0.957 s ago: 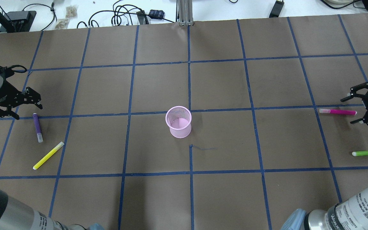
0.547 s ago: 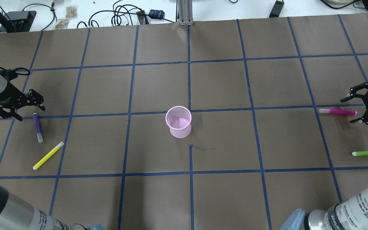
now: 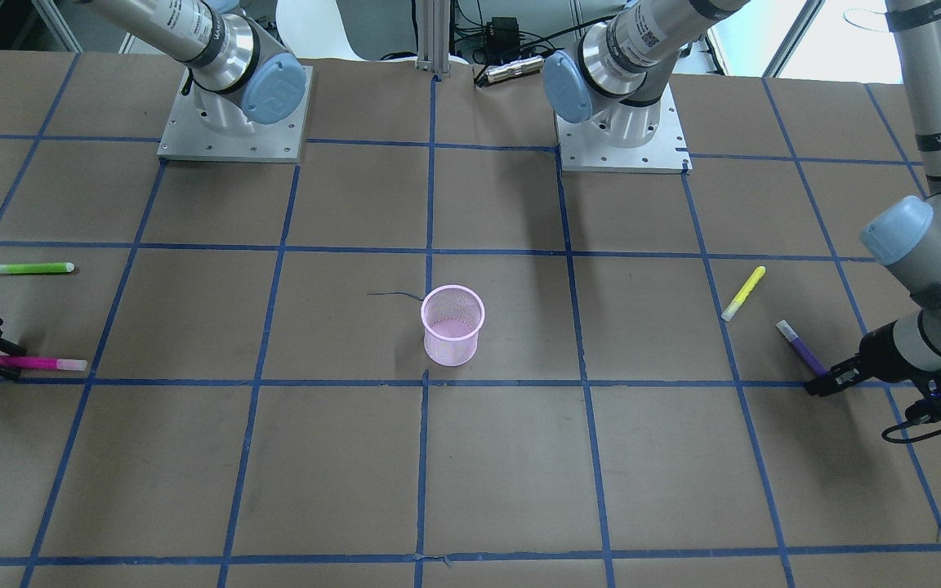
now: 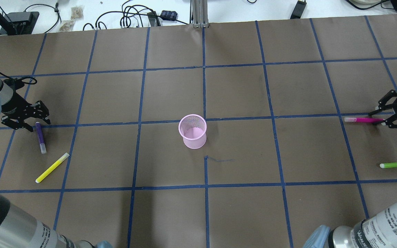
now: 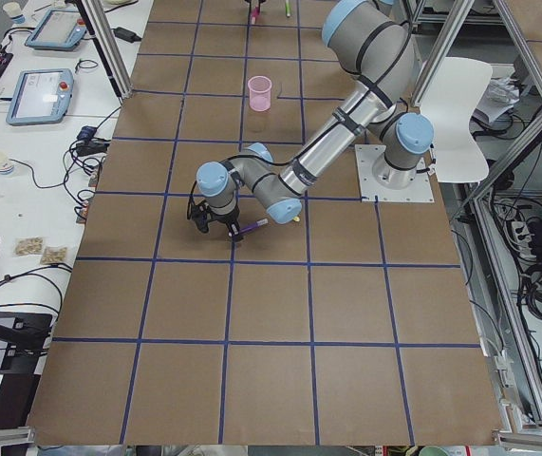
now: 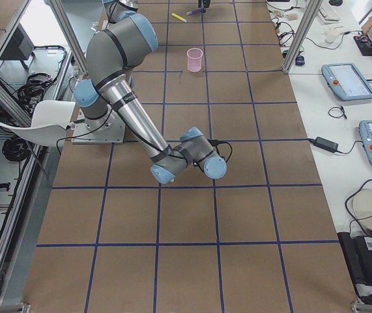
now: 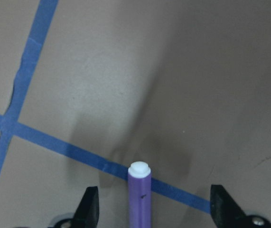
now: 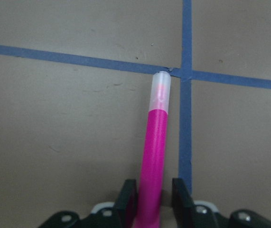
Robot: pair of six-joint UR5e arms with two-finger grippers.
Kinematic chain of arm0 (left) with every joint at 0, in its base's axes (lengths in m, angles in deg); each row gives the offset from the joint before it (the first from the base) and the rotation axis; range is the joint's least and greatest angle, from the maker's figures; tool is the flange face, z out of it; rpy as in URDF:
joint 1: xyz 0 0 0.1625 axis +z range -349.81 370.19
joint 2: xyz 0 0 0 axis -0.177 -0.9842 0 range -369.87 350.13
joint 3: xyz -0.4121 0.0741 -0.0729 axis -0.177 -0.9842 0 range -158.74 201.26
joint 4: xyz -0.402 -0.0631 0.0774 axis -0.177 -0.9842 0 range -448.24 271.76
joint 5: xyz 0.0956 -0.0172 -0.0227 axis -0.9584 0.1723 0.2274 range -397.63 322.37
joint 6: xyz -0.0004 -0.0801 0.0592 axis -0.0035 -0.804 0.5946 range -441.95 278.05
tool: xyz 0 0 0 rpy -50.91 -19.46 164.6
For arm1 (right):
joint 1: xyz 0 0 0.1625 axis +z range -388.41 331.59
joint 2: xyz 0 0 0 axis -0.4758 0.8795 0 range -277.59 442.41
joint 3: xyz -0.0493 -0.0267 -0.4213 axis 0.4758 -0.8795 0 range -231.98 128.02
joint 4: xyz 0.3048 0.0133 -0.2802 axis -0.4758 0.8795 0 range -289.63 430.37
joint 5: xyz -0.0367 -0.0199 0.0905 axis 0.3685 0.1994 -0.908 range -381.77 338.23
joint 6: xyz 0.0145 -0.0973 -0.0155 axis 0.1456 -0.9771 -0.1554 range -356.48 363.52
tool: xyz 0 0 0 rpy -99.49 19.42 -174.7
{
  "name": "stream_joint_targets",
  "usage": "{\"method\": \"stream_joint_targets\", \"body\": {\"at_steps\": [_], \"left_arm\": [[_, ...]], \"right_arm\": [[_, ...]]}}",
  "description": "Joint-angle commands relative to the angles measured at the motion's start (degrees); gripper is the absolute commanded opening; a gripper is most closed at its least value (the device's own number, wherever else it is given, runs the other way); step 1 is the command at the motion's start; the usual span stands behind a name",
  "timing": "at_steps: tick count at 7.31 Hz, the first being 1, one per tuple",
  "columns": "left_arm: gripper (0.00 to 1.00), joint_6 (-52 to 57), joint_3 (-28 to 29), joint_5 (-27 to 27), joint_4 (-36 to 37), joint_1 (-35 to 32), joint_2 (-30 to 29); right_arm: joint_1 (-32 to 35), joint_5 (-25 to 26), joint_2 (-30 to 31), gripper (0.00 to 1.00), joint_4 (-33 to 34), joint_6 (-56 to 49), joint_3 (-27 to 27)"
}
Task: Insert purple and pink pens into pink cup
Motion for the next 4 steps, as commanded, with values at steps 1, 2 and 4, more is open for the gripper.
{"method": "stream_joint_targets", "body": {"at_steps": [1, 2, 4], "left_arm": [[0.33, 0.0, 0.0, 0.0, -0.1, 0.0, -0.1], [0.01, 0.0, 0.0, 0.0, -0.1, 0.0, -0.1], [0.00, -0.1, -0.1, -0.4, -1.3, 1.1, 0.0]], "right_arm": [[0.0, 0.1, 0.1, 0.10, 0.4, -1.0, -0.1], [0.4, 0.7, 0.9, 0.04, 0.4, -1.0, -0.1], [2.3, 1.0, 4.3, 0.00, 0.3, -0.2, -0.7]]}}
